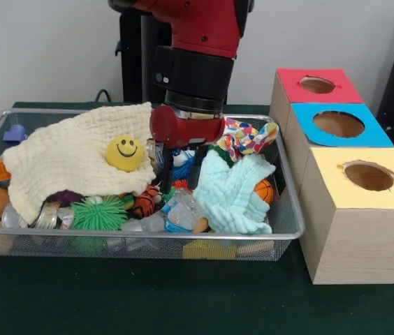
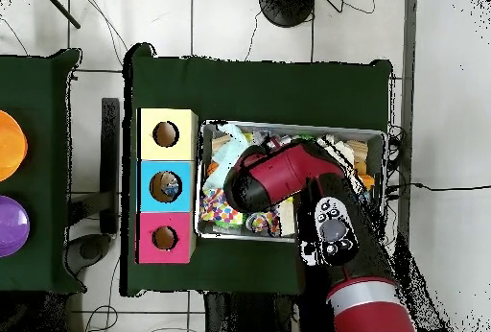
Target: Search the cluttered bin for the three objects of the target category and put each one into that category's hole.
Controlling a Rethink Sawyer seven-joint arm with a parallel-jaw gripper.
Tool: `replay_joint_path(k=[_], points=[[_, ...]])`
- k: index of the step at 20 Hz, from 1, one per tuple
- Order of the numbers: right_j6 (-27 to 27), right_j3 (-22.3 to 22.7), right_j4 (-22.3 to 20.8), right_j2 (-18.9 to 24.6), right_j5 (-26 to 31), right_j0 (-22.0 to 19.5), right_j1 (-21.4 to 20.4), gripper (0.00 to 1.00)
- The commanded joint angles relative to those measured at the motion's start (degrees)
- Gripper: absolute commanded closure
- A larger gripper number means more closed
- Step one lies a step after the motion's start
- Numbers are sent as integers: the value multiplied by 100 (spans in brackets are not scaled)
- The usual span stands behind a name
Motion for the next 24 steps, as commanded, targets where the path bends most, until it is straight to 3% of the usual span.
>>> replay_joint_path(k=[1, 4, 10, 15, 24], points=[[694, -1, -140, -179, -372, 159, 269, 0], [584, -117, -229, -215, -407, 255, 370, 0], [212, -14, -578, -276, -628, 539, 159, 0], [325, -189, -941, -551, -1014, 809, 309, 0], [399, -485, -1151, -875, -1095, 1041, 476, 0]])
